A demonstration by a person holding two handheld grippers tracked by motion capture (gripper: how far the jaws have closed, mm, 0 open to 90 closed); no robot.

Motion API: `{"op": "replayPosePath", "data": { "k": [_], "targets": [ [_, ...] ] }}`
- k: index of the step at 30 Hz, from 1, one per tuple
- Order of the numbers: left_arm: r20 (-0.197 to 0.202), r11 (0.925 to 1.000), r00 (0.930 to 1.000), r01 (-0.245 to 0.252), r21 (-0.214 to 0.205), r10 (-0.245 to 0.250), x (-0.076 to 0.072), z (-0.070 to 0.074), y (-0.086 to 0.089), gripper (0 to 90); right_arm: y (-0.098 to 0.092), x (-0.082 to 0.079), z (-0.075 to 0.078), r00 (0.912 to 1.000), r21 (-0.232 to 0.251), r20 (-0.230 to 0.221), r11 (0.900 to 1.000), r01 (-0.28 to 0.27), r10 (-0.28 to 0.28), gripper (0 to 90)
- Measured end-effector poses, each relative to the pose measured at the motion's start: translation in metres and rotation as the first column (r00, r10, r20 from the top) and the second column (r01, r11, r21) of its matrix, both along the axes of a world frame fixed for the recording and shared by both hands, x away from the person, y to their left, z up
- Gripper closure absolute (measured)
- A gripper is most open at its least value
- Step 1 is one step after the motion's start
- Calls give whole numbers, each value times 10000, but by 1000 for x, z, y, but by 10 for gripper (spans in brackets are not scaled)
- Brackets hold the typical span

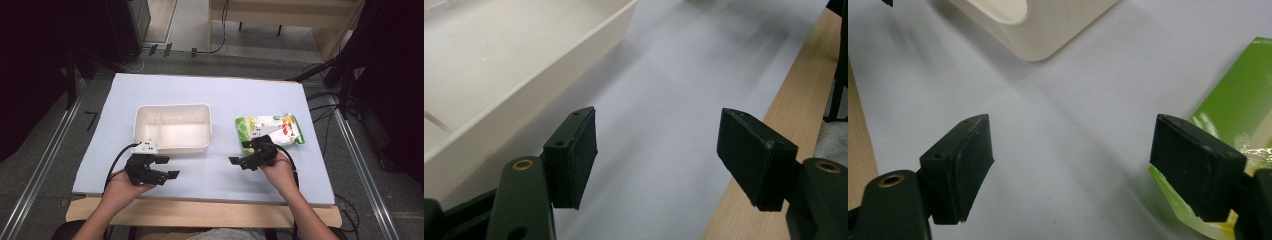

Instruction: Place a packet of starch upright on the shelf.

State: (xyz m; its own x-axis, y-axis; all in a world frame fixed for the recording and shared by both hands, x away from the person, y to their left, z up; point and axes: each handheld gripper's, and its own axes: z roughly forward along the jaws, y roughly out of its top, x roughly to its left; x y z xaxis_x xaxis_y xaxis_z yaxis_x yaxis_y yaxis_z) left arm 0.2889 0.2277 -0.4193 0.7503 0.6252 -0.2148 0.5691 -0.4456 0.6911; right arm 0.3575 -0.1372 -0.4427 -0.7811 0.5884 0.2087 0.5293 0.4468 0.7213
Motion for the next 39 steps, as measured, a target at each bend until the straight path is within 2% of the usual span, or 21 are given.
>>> {"op": "replayPosePath", "data": {
  "k": [7, 9, 10, 13, 15, 18, 22, 24, 26, 28, 31, 33, 39],
  "targets": [
    [-14, 10000, 10000, -5, -64, 5, 0, 0, 0, 330, -1, 0, 0, 9999, -169, 64, 9997, 148, -147, 179],
    [-26, 10000, 10000, -7, -53, 6, 0, 0, 0, 330, -3, 0, 1, 9993, -229, 271, 9994, 259, -253, 197],
    [-16, 10000, 10000, -4, -33, 4, 0, 0, 0, 330, -4, 0, 1, 9993, -204, 235, 9993, 298, -293, 222],
    [1, 10000, 10000, -14, -56, 14, 0, 0, 0, 330, -8, -1, 0, 9995, -120, 197, 9997, 233, -230, 224],
    [1, 10000, 10000, -14, -53, 14, 0, 0, 0, 329, -10, -2, 1, 9994, 5, 165, 9996, 300, -300, 207],
    [-12, 10000, 10000, -52, -79, 52, 0, 1, 1, 330, -13, -3, 5, 9999, 289, 44, 9995, 115, -116, 165],
    [-20, 10000, 10000, -53, -70, 53, 0, 1, 1, 330, -17, -5, 10, 9988, 172, 240, 9989, 427, -431, 162],
    [-6, 9999, 10000, -53, -85, 53, 0, 1, 1, 330, -20, -5, 11, 9961, 111, 151, 9961, 871, -873, 168],
    [-6, 9999, 10000, -60, -109, 60, 0, 1, 1, 329, -24, -5, 10, 9946, 172, -46, 9945, 1034, -1033, 171],
    [4, 9999, 10000, -82, -105, 82, 0, 1, 2, 330, -26, -6, 10, 9928, 143, 42, 9927, 1199, -1200, 171],
    [-1, 9998, 10000, -85, -154, 85, 0, 1, 2, 329, -29, -7, 12, 9855, 64, 224, 9858, 1680, -1681, 169],
    [-7, 9999, 10000, -73, -99, 73, 0, 1, 2, 329, -31, -7, 13, 9810, 108, 163, 9811, 1933, -1935, 169],
    [-12, 9999, 10000, -68, -81, 68, 0, 1, 1, 330, -38, -7, 13, 9876, 120, 14, 9875, 1570, -1571, 158]
  ]
}}
